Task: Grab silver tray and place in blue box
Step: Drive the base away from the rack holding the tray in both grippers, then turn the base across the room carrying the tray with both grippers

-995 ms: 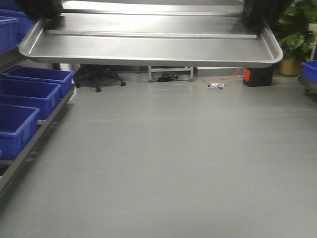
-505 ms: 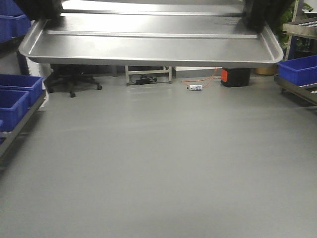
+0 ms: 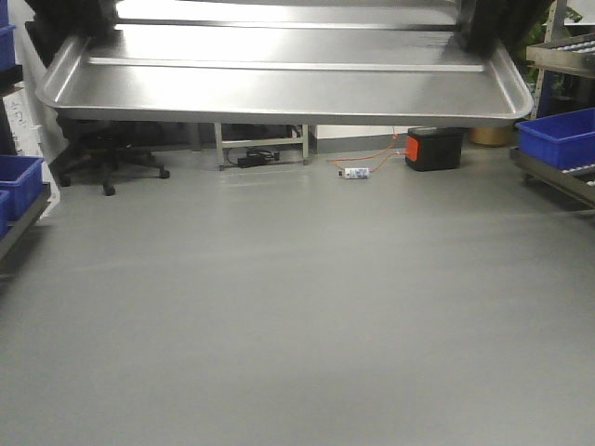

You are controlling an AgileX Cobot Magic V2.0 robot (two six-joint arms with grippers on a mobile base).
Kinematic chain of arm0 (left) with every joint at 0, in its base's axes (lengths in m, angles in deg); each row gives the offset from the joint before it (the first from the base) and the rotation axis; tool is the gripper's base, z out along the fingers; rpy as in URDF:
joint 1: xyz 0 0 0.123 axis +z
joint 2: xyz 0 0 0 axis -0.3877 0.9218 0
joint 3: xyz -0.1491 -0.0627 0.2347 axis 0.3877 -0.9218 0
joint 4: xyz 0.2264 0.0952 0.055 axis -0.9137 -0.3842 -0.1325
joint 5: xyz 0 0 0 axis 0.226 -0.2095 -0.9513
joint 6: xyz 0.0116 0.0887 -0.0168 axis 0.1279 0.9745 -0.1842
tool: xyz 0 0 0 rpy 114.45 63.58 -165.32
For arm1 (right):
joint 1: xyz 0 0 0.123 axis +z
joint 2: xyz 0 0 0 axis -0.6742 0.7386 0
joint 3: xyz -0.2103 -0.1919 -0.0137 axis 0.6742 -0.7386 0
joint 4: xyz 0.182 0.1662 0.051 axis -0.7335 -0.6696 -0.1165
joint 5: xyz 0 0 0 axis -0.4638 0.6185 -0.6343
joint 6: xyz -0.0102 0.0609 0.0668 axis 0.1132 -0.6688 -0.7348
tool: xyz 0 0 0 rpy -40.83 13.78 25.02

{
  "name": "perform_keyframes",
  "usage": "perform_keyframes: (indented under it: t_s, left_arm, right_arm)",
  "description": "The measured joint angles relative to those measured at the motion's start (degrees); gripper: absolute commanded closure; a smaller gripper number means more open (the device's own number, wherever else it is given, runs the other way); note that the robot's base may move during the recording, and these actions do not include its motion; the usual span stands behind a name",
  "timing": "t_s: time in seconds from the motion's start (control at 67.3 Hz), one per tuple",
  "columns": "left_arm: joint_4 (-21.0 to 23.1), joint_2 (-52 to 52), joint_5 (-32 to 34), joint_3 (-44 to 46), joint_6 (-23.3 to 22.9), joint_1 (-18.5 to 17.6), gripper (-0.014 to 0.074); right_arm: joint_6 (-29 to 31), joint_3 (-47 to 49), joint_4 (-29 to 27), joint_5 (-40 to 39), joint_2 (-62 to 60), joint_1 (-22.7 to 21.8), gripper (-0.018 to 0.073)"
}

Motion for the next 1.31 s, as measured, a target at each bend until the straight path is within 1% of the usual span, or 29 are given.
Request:
perform_keyframes:
  t_s: [1.307]
  left_arm:
    - [0.23,0.10,0.00,0.00,0.00,0.00,0.0701]
  right_arm:
    - [0.00,0.00,0.00,0.00,0.00,0.00,0.0501]
